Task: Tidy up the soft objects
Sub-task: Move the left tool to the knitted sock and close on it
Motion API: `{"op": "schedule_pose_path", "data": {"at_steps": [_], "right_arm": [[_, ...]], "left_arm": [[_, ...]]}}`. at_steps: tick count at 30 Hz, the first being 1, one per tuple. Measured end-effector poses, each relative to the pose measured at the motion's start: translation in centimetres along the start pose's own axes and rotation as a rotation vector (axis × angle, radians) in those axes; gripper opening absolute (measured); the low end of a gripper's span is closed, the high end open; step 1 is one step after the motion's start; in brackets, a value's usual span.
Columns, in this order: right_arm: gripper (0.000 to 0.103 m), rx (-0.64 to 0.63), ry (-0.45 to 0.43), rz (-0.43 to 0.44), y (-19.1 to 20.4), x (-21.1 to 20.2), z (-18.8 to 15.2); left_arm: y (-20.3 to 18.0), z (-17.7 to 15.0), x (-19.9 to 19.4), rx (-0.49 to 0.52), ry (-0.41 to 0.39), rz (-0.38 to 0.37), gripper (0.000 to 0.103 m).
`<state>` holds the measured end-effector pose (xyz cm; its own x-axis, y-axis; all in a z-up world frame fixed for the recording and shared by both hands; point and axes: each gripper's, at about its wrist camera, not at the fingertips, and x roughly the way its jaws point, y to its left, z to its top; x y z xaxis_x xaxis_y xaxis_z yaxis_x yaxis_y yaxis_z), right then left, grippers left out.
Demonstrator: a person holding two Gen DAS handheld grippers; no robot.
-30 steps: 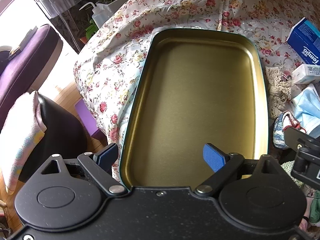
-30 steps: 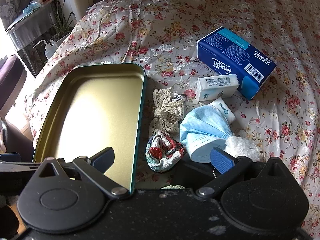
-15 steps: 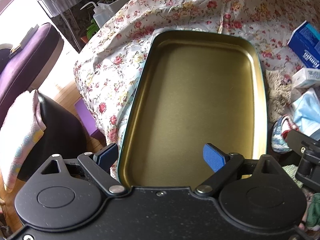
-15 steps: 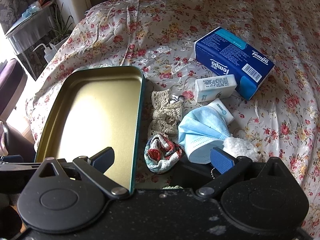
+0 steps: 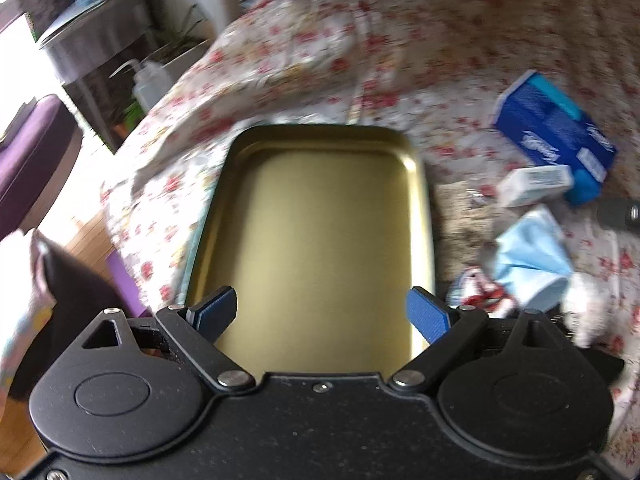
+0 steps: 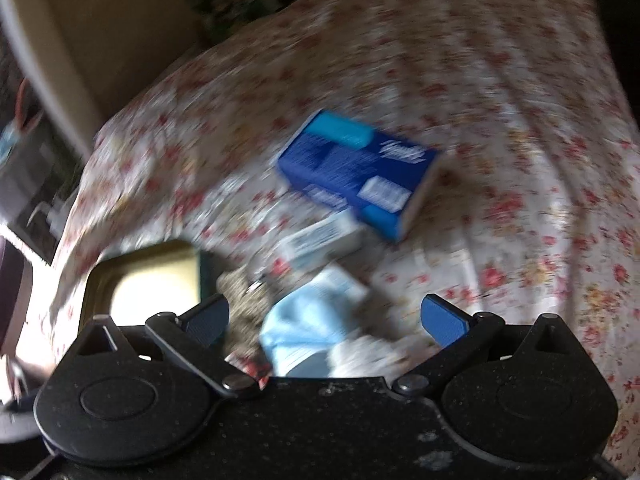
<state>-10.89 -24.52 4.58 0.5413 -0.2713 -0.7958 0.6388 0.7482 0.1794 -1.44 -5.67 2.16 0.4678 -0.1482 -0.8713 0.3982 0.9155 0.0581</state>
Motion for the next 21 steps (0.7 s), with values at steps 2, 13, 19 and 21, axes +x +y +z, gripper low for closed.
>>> {"op": "schedule_pose_path", "data": {"at_steps": [2,13,19,21], "right_arm": [[0.103,0.040,-0.014,-0.012,-1.6,-0.1,0.7],[0.102,0.155,0.023,0.019,-6.4,2.1,1.9],[0.102,0.122,0.033,0.045,-5.6,2.5,1.6],[0.102,0.114,0.031,0.052,-5.5,2.5,1.5]], "left_arm": [[-1.0,0.2,-0.1,0.022,0.001,-0.036,0.089],[-5.4,0.0,2.1,0.107,0.067,-0.155,0.089],[-6.9,-0.3,3.2,0.148,0.068,-0.151,0.088],[-7.4,-0.4,3.7,0.164,0.077,-0.161,0.088]]}}
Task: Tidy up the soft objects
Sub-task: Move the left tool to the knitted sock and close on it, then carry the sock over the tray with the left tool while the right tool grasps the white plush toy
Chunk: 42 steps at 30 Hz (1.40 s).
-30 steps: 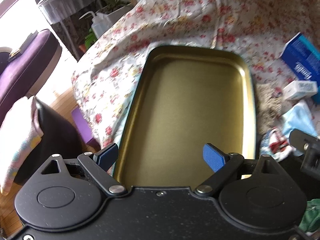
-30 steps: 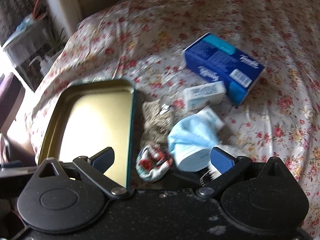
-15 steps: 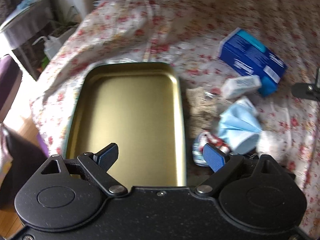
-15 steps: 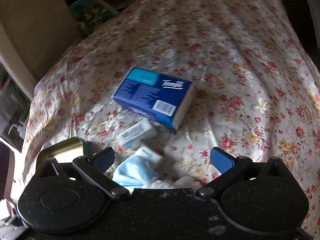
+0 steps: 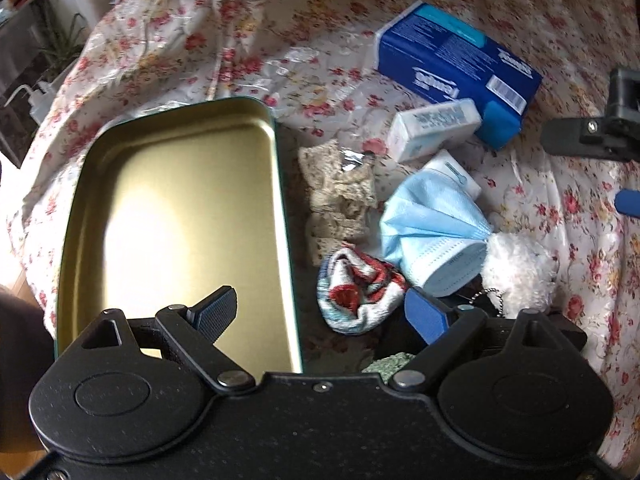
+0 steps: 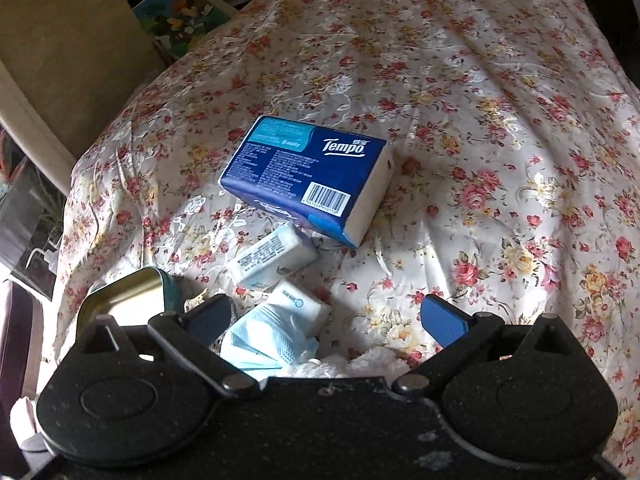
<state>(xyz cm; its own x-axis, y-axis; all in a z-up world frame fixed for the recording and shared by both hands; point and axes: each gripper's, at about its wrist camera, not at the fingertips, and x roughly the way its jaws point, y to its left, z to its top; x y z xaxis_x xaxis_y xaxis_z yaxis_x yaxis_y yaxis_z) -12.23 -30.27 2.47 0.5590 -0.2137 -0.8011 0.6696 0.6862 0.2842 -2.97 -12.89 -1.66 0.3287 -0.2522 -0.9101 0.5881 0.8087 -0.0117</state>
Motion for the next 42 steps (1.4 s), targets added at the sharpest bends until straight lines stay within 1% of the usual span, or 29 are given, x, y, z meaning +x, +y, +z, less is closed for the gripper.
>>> {"op": "schedule_pose_path", "data": {"at_steps": [3,5,7,9,11,12,13,14,17,21,28,34,38,42], "right_arm": [[0.102,-0.001,0.003,0.003,-0.1,0.0,0.0],[0.102,0.001,0.001,0.007,-0.2,0.0,0.0],[0.102,0.000,0.001,0.007,-0.3,0.0,0.0],[0.102,0.001,0.003,0.005,-0.3,0.0,0.1],[0.102,-0.001,0.006,0.005,-0.4,0.1,0.1],[0.102,-0.002,0.008,0.004,-0.4,0.2,0.1],[0.102,-0.003,0.010,0.004,-0.3,0.3,0.1],[0.102,-0.005,0.011,0.003,-0.3,0.3,0.1],[0.102,-0.015,0.016,0.001,-0.1,0.5,0.0],[0.102,-0.020,0.017,-0.001,-0.1,0.6,0.0],[0.102,-0.006,0.019,-0.014,-0.5,0.9,0.1],[0.102,-0.003,0.025,-0.021,-0.6,1.1,0.1],[0.102,-0.007,0.027,-0.021,-0.6,1.2,0.0],[0.102,-0.007,0.035,-0.023,-0.6,1.3,0.0]], "left_arm": [[-0.7,0.1,0.8,0.023,0.014,-0.010,0.083],[-1.1,0.1,1.3,0.040,0.027,-0.016,0.076],[-1.3,0.2,1.7,0.048,0.034,-0.023,0.074],[-1.4,0.5,1.9,0.046,0.030,-0.039,0.068],[-1.2,0.9,2.2,0.039,0.037,-0.067,0.058],[-1.2,1.0,2.3,0.031,0.041,-0.084,0.055],[-1.1,1.2,2.5,0.026,0.043,-0.086,0.054],[-1.1,1.2,2.6,0.025,0.040,-0.081,0.050],[-0.8,1.4,2.4,0.023,0.028,-0.093,0.046],[-0.6,1.5,2.1,0.012,0.015,-0.109,0.045],[-0.1,2.2,0.5,-0.020,-0.035,-0.150,0.045],[0.1,2.4,-0.5,-0.024,-0.064,-0.162,0.045],[0.4,2.2,-0.8,-0.036,-0.062,-0.163,0.045],[0.9,2.2,-1.0,-0.041,-0.068,-0.134,0.045]]}}
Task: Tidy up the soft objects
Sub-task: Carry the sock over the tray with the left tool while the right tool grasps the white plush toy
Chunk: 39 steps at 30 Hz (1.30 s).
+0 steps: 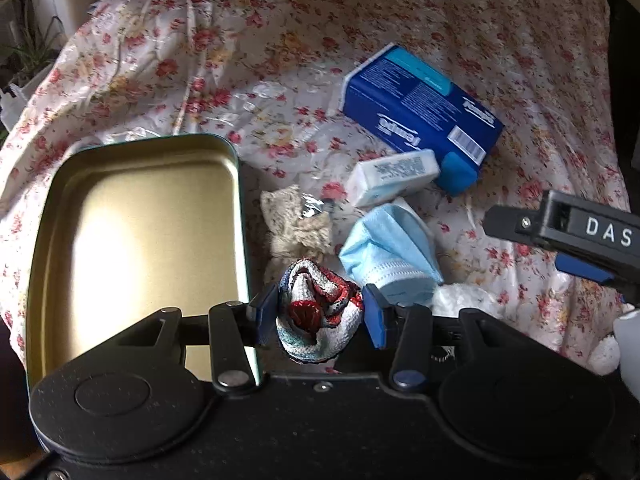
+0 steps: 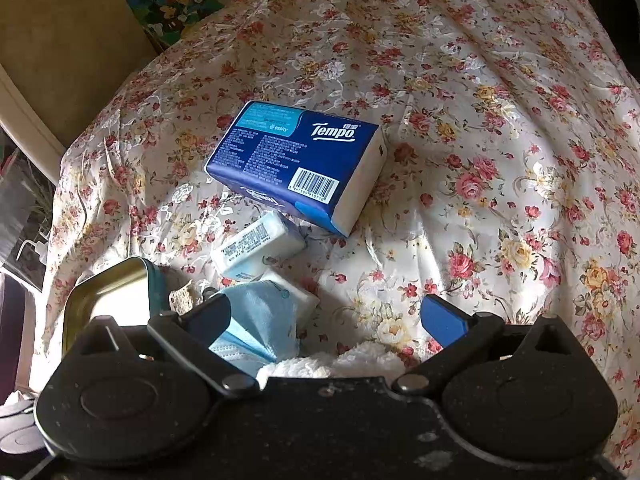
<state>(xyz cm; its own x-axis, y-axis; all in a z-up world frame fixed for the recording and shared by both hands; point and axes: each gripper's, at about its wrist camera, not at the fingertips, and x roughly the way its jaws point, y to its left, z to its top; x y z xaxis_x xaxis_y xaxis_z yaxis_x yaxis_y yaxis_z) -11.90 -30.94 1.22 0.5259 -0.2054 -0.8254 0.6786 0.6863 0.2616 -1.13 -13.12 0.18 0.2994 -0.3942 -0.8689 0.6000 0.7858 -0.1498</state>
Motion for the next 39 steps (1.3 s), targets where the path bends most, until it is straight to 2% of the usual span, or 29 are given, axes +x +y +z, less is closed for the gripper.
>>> {"op": "schedule_pose_path", "data": {"at_steps": [4,11,16,21,27,30,31,32,33,36,39], "right_arm": [[0.102,-0.011,0.008,0.005,0.2,0.1,-0.1],[0.102,-0.074,0.026,0.037,1.2,0.2,-0.5],[0.102,-0.154,0.114,0.111,1.9,0.5,-1.1],[0.102,-0.295,0.127,0.069,2.8,0.3,-2.2],[0.102,-0.269,0.189,0.052,2.5,2.2,-2.7],[0.090,-0.278,0.223,0.049,2.8,3.0,-3.1],[0.079,-0.285,0.232,0.043,2.9,3.3,-3.3],[0.060,-0.287,0.243,0.041,2.9,3.5,-3.3],[0.052,-0.286,0.252,0.032,2.9,3.6,-3.3],[0.050,-0.241,0.223,0.044,2.0,3.2,-2.7],[0.050,-0.180,0.152,0.037,0.9,2.0,-1.8]], "left_arm": [[0.9,0.3,-0.2,-0.031,-0.010,0.033,0.045],[1.6,0.9,-1.6,-0.073,-0.038,-0.003,0.046],[1.8,1.1,-2.4,-0.084,-0.058,-0.005,0.046],[2.1,1.0,-2.6,-0.076,-0.055,0.001,0.046],[2.3,0.9,-3.0,-0.075,-0.057,-0.007,0.046],[2.3,0.9,-3.3,-0.073,-0.060,-0.017,0.046],[2.3,0.9,-3.4,-0.072,-0.062,-0.019,0.046],[2.2,0.8,-3.5,-0.070,-0.064,-0.020,0.046],[2.2,0.8,-3.6,-0.067,-0.065,-0.018,0.046],[2.3,0.7,-3.9,-0.062,-0.066,-0.017,0.046],[2.4,0.6,-4.2,-0.060,-0.070,-0.014,0.046]]}}
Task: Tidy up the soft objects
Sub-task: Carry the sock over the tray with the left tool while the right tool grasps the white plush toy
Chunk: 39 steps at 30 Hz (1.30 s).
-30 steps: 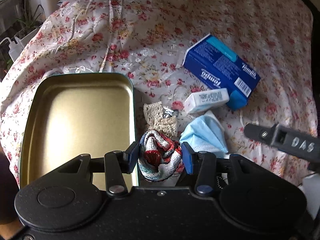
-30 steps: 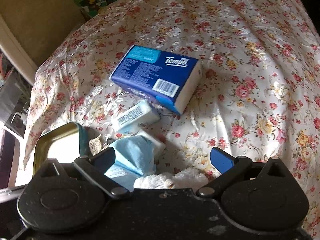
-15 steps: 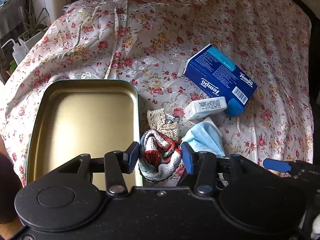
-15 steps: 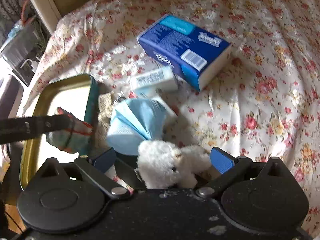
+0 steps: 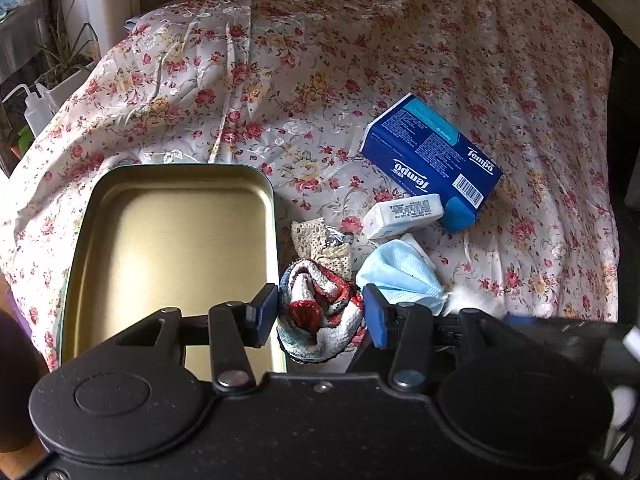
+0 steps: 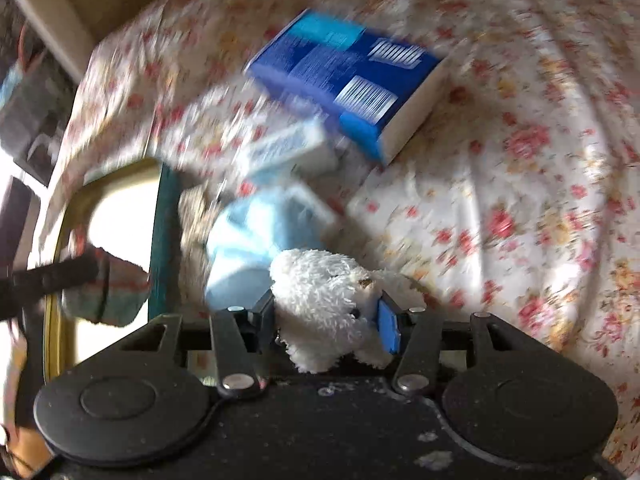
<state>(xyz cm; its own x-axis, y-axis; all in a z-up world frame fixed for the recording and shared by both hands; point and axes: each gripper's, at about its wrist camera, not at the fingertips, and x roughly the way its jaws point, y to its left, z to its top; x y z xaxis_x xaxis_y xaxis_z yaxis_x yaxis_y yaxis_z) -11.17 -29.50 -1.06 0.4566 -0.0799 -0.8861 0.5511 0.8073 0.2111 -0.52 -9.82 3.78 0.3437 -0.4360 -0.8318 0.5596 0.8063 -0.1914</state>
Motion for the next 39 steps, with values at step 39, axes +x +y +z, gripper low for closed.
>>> {"op": "schedule_pose_path", "data": {"at_steps": [39], "right_arm": [[0.051,-0.081,-0.235,0.126,8.1,-3.5,-1.4]], "left_arm": [[9.4,-3.1,-1.8,-0.013,0.094,0.178,0.046]]}}
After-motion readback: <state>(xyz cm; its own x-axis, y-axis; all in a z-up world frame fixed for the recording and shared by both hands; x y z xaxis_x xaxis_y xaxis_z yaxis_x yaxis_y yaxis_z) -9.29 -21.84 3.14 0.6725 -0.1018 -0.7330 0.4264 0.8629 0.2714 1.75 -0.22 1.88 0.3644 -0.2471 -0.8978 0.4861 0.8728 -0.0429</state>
